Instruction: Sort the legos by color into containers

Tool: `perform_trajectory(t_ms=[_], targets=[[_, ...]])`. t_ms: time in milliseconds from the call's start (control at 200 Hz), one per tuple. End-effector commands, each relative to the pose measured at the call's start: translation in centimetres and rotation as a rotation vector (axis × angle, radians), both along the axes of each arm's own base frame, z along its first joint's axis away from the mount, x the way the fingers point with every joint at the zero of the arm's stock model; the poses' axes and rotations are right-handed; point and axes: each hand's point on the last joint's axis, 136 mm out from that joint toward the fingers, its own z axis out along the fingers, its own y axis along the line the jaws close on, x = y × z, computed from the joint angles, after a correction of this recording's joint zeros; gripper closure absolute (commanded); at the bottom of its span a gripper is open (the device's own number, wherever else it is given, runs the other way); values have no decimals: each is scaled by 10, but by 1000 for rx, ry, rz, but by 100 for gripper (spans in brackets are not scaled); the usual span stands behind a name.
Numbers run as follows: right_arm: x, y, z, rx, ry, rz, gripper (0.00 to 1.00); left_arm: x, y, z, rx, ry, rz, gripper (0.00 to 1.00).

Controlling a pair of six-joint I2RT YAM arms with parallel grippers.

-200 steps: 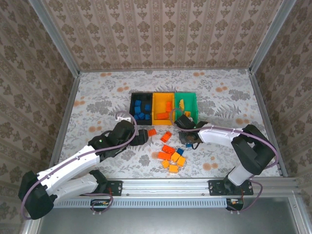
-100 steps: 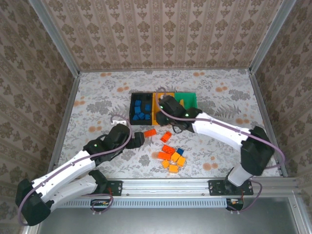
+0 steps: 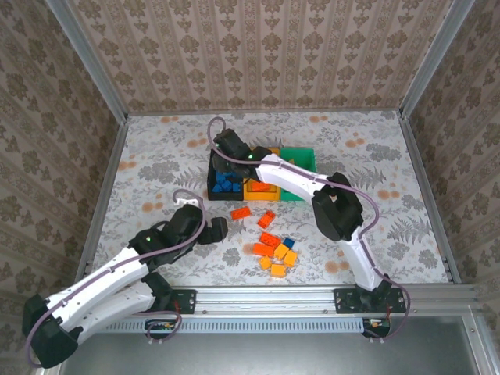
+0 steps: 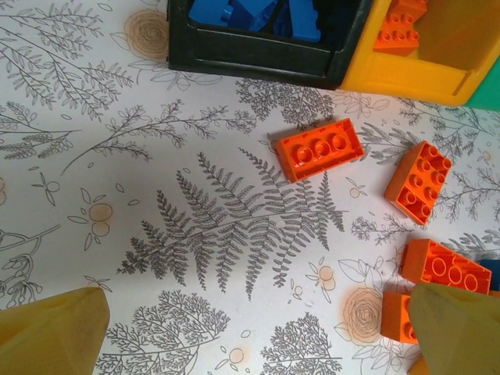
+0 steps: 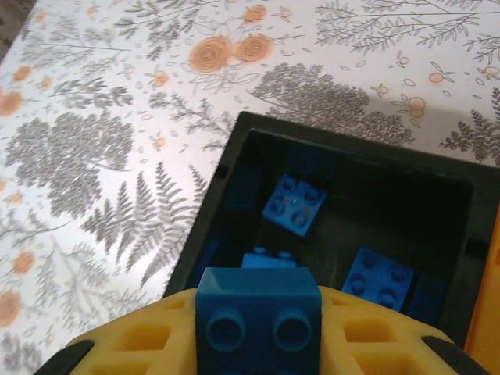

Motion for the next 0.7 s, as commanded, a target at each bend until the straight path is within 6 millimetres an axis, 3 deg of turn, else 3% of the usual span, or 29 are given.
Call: perform_trajectory(t_ms=[0,135,295,435,695], targets=[[15,-7,4,-13,1,-37,60,-7,1,-8,8,35,-2,0],[17,-6,25,19,-30,-24,38,-6,-5,-9,10,37,-23,0],[-1,-23,64,79,-83,-33,29,-1,-24,-5,12,23,-96,0],[-32,-59,77,113,-90,-84,28,5,-54,-3,52,22,-206,0],[-99,-155,53,135,-31,-230,27,28,-123,-19,234,66,-433,10]])
